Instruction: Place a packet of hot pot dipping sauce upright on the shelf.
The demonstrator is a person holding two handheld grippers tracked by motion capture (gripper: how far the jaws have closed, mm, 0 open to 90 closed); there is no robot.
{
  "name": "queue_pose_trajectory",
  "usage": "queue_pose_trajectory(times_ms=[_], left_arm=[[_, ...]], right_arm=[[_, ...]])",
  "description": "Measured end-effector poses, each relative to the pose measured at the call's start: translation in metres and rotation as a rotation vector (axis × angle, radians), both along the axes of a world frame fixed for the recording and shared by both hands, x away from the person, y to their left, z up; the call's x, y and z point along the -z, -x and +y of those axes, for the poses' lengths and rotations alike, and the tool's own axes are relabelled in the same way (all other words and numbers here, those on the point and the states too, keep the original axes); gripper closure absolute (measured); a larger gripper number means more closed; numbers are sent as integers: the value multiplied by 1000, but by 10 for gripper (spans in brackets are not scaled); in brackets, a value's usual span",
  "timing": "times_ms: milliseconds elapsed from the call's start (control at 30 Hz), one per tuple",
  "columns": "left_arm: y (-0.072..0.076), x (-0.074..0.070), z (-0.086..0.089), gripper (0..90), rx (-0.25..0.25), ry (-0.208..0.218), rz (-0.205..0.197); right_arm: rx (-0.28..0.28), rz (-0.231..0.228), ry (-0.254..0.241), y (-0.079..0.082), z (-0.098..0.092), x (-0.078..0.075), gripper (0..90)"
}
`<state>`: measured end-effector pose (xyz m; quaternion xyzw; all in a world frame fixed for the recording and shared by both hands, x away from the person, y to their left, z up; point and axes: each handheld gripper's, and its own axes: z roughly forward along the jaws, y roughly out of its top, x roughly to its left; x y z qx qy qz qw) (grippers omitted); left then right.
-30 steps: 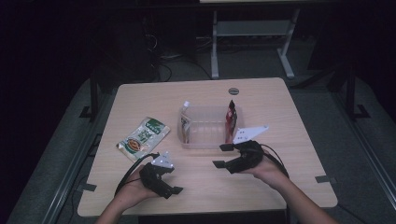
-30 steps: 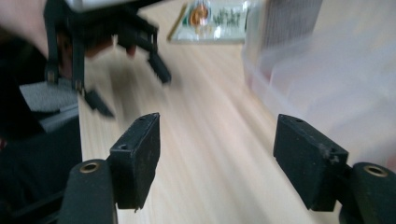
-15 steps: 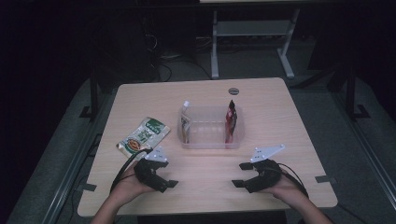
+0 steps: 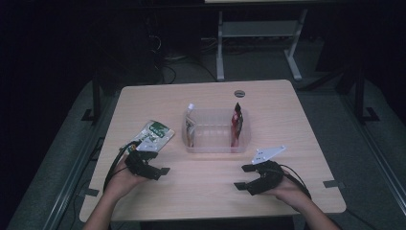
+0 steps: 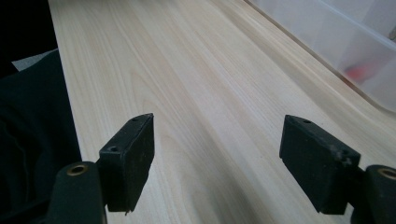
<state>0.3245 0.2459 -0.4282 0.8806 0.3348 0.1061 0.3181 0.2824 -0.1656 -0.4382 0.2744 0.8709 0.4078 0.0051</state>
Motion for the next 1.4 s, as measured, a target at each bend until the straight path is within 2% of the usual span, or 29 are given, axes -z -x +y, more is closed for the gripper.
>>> queue_pose_trajectory(times_ms=[300,433,533,633,733,800,833,900,1100,1200,1400], left_arm=[[-14,-4,30,250,-107,-10,-28],[-19,-9,44,343,-163,4,-52],[-23,-11,53,482,-199,32,-52],[-32,-12,59,640,-220,-14,-73],[-41,-13,64,776,-250,-25,-82],[-47,-12,66,865,-272,-2,-78],[-50,-12,67,894,-271,-14,-73],[-56,-11,67,896,-281,-6,-66],[-68,-2,63,897,-296,-52,-38],[-70,6,61,898,-299,-89,-28],[-79,15,56,899,-322,-93,-15]], right_arm=[[9,9,-6,-6,-5,1,256],[18,12,-6,-8,-6,2,257],[14,12,-3,-10,-6,2,257],[12,12,-5,-11,-6,3,257],[11,11,-3,-11,-6,3,257],[13,14,-2,-11,-6,2,257],[14,13,-1,-12,-7,3,257],[18,14,-2,-12,-7,3,257],[14,11,0,-13,-7,3,257],[17,12,3,-14,-7,3,257],[15,11,6,-15,-8,3,257]])
